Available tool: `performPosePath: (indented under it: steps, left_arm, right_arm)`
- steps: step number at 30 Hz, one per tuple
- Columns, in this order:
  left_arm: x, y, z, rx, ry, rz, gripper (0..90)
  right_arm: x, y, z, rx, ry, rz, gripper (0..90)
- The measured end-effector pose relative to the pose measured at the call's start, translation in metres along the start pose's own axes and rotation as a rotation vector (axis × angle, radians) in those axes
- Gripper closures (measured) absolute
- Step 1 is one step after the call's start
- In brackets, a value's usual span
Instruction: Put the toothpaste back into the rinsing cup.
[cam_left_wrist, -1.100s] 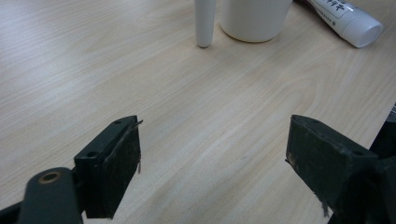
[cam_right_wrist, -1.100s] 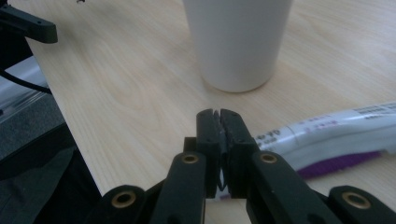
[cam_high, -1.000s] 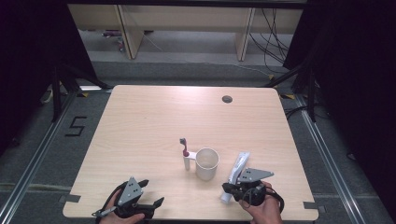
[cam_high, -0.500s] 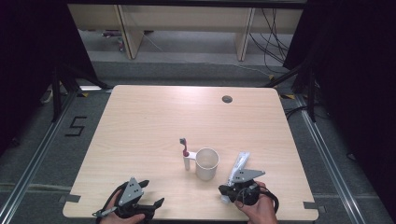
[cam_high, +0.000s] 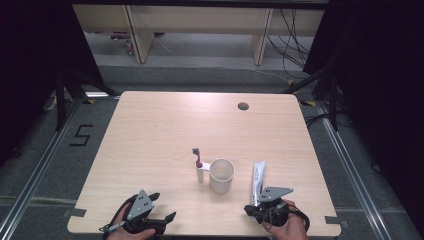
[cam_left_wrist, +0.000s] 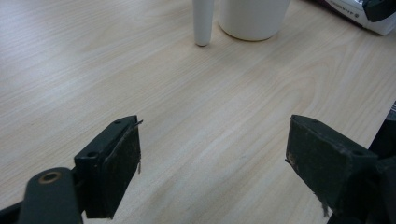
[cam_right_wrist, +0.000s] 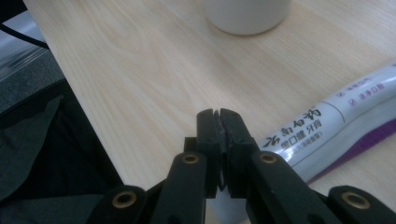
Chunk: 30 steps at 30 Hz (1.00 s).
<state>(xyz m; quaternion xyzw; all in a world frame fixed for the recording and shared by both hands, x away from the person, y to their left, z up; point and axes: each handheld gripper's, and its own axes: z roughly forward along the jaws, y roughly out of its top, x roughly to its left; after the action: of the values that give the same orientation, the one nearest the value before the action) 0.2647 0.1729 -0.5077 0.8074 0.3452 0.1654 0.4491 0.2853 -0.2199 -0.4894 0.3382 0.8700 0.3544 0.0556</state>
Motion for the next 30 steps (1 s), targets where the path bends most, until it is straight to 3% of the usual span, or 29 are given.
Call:
performPosePath:
  steps: [1, 3, 4, 6, 9, 11, 12, 13, 15, 16, 22, 26, 28, 29, 30]
  left_arm:
    - [0.000, 0.000, 0.000, 0.006, 0.002, 0.002, 17.5]
    - [-0.001, 0.000, 0.001, 0.002, 0.001, -0.005, 17.5]
    - [0.000, 0.000, 0.000, 0.005, 0.001, 0.001, 17.5]
    - [0.000, 0.001, 0.000, 0.008, 0.000, 0.003, 17.5]
    - [0.001, 0.001, -0.001, 0.020, -0.001, 0.020, 17.5]
    - [0.001, 0.001, -0.001, 0.021, 0.000, 0.018, 17.5]
    - [-0.001, 0.001, 0.001, 0.001, 0.000, -0.005, 17.5]
    - [-0.001, 0.001, 0.000, 0.005, 0.000, 0.000, 17.5]
    - [0.000, 0.001, 0.001, 0.005, -0.001, 0.004, 17.5]
    - [0.000, 0.001, 0.001, 0.005, -0.001, 0.004, 17.5]
    - [0.000, 0.001, 0.002, 0.007, -0.004, 0.008, 17.5]
    - [-0.001, 0.001, 0.002, 0.004, -0.003, 0.002, 17.5]
    - [-0.001, 0.001, 0.003, 0.003, -0.003, 0.001, 17.5]
    - [0.000, 0.001, 0.002, 0.012, -0.002, 0.011, 17.5]
    - [0.000, 0.001, 0.002, 0.013, 0.001, 0.010, 17.5]
  right_arm:
    - [-0.001, -0.001, -0.004, 0.020, -0.002, -0.009, 87.5]
    - [-0.002, -0.004, -0.007, 0.013, -0.010, 0.017, 87.5]
    - [-0.004, -0.006, -0.009, 0.015, -0.014, -0.003, 87.5]
    - [-0.005, -0.007, -0.010, 0.006, -0.015, 0.003, 87.5]
    - [-0.009, -0.014, -0.018, 0.028, -0.027, 0.041, 87.5]
    - [-0.011, -0.015, -0.019, 0.023, -0.038, 0.028, 87.5]
    - [-0.012, -0.017, -0.021, 0.041, -0.026, 0.038, 87.5]
    - [-0.012, -0.019, -0.024, 0.037, -0.040, 0.069, 87.4]
    - [-0.019, -0.024, -0.028, 0.025, -0.065, 0.045, 87.5]
    - [-0.019, -0.026, -0.031, 0.036, -0.069, 0.068, 87.4]
    - [-0.030, -0.034, -0.041, 0.029, -0.100, 0.082, 87.3]
    - [-0.028, -0.032, -0.044, 0.025, -0.103, 0.112, 84.5]
    - [-0.028, -0.029, -0.044, 0.013, -0.100, 0.086, 82.9]
    - [-0.023, -0.026, -0.047, 0.031, -0.104, 0.117, 80.5]
    - [-0.025, -0.022, -0.045, 0.001, -0.139, 0.042, 75.0]
